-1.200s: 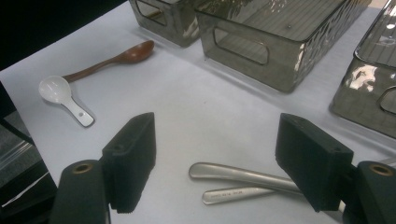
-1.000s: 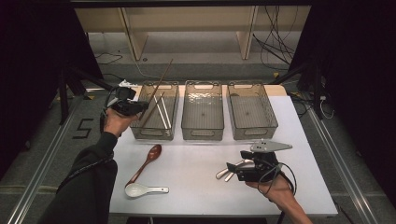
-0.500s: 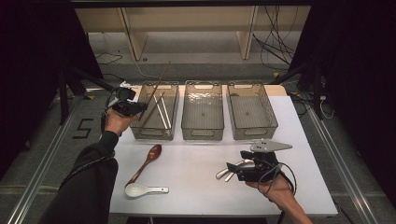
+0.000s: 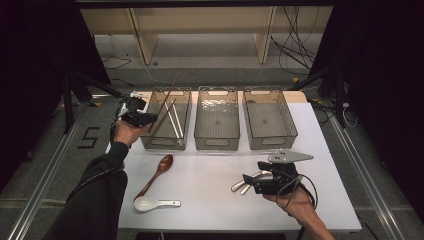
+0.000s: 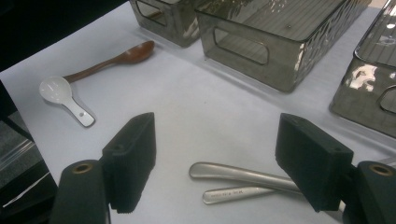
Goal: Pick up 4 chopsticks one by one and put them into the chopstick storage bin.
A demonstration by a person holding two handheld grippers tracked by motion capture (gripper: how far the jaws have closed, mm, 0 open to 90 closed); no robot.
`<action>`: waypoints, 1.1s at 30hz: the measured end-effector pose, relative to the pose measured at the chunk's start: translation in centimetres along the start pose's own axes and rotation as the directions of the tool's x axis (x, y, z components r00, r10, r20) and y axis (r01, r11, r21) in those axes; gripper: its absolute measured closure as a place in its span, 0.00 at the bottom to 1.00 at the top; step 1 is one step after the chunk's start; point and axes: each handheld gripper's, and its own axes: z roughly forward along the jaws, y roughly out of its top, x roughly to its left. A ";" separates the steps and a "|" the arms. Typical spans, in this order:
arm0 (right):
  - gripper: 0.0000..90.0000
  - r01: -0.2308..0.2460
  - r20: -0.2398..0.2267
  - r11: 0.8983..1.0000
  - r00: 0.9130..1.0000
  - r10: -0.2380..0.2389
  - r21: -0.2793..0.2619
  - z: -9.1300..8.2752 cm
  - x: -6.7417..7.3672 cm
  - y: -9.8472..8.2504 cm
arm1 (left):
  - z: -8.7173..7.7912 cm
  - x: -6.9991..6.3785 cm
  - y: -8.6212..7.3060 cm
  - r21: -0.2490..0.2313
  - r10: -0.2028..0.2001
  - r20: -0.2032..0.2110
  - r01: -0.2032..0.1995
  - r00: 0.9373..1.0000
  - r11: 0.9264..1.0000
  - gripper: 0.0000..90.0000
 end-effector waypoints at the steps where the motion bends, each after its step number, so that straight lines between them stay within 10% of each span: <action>1: 0.33 0.001 0.001 1.000 1.000 -0.001 0.002 0.0 0.0 0.0 | 0.1 0.0 -0.1 0.004 -0.001 0.001 0.001 1.000 1.000 0.92; 18: 0.33 -0.002 0.002 1.000 1.000 0.002 0.000 0.0 0.0 0.0 | -2.7 -1.6 -0.4 -0.024 -0.058 0.096 0.060 0.994 0.998 0.55; 33: 0.33 0.004 0.007 1.000 1.000 -0.004 -0.006 -0.1 0.1 0.0 | -5.0 -4.1 -2.3 -0.059 0.012 0.161 -0.002 0.987 0.998 0.31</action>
